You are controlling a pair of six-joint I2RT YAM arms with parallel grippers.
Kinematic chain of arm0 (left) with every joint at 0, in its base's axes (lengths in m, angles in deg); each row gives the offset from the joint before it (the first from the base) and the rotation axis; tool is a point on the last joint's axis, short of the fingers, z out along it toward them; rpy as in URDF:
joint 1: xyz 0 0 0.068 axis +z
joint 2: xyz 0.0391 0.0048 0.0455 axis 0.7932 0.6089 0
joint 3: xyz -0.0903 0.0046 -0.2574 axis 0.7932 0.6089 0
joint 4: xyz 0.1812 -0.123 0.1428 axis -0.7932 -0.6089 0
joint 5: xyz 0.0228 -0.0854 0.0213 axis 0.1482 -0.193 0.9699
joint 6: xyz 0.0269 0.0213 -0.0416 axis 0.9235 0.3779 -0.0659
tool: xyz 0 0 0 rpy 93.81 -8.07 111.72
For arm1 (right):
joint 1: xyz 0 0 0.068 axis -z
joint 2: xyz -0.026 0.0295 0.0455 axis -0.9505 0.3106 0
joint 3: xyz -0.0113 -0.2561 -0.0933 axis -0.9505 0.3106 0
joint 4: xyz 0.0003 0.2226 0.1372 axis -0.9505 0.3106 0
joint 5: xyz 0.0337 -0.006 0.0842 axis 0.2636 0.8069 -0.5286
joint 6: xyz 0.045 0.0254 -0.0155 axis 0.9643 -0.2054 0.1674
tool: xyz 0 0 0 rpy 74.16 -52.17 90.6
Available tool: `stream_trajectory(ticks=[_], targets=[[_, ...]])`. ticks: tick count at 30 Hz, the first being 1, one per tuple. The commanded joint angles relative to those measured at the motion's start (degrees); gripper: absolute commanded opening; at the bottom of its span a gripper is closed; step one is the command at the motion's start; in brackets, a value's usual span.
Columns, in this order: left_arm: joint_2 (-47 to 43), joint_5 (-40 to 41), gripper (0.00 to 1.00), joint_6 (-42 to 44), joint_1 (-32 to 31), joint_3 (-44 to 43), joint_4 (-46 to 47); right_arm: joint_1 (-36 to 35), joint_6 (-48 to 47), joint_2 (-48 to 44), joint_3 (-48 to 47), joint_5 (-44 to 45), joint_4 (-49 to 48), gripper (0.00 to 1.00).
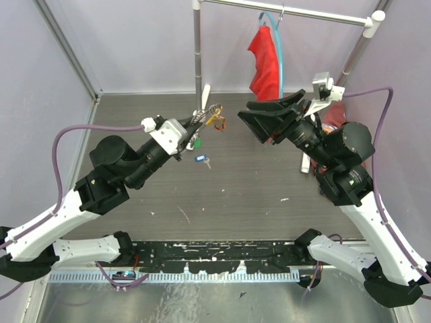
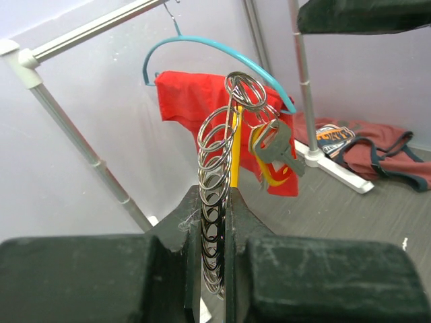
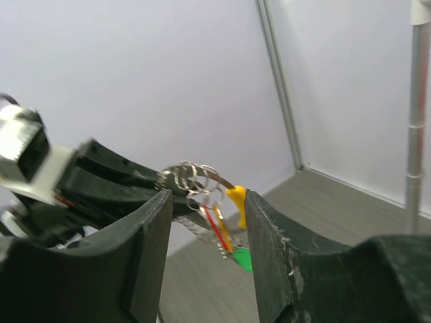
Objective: Put the keys on the keyring
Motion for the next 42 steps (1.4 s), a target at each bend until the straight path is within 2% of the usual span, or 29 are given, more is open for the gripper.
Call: stream_trajectory(ticks=[1, 6, 14, 21, 42], targets=[[0.4, 2.8, 0.0, 3.0, -0.2, 0.5, 8.2, -0.2, 18.3, -0.8, 0.8, 2.5, -12.2, 0.52], [1.7, 3.0, 0.0, 3.6, -0.2, 0.8, 11.8, -0.2, 30.3, -0.1, 4.6, 3.6, -19.8, 0.47], [4.0, 1.9, 0.0, 3.7, -0.2, -0.1, 15.1, -0.2, 37.7, 3.4, 4.7, -1.0, -26.3, 0.44], [4.4, 1.0, 0.0, 3.7, -0.2, -0.7, 15.0, -0.2, 38.6, 4.2, 5.1, -1.7, -26.8, 0.4], [4.2, 0.0, 0.0, 2.7, -0.2, -1.2, 15.0, -0.2, 37.1, 4.5, 4.9, -1.0, -22.7, 0.42]])
